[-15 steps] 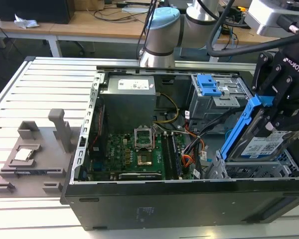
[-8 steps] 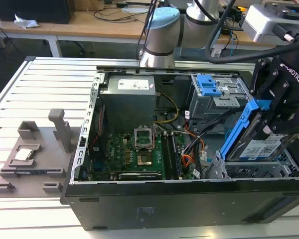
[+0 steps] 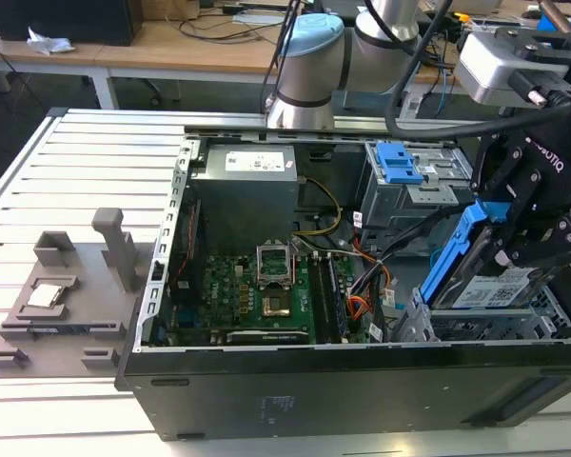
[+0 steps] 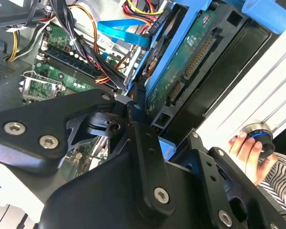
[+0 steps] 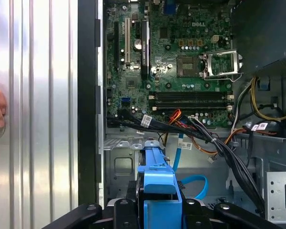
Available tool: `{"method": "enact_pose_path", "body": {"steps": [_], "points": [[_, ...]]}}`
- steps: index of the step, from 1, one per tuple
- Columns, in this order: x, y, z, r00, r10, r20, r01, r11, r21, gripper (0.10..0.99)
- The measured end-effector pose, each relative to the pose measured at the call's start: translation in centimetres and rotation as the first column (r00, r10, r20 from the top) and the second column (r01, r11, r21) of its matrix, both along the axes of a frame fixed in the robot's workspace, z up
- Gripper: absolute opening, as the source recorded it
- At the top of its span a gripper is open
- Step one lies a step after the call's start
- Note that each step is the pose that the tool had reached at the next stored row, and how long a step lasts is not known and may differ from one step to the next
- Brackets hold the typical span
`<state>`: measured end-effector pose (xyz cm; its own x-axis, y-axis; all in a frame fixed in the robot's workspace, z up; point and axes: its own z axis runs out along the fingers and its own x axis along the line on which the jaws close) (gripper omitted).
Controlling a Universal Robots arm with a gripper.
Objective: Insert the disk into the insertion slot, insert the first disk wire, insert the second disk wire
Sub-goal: 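Insert the disk into the insertion slot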
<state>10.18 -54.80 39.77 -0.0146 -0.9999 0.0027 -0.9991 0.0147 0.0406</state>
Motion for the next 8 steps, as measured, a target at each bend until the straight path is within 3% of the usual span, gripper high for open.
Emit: {"method": "enact_pose_path", "body": {"steps": [8], "points": [[0.0, 0.0, -0.85, 1.0, 0.0, -0.0001, 0.0, 1.0, 0.0, 0.365]]}}
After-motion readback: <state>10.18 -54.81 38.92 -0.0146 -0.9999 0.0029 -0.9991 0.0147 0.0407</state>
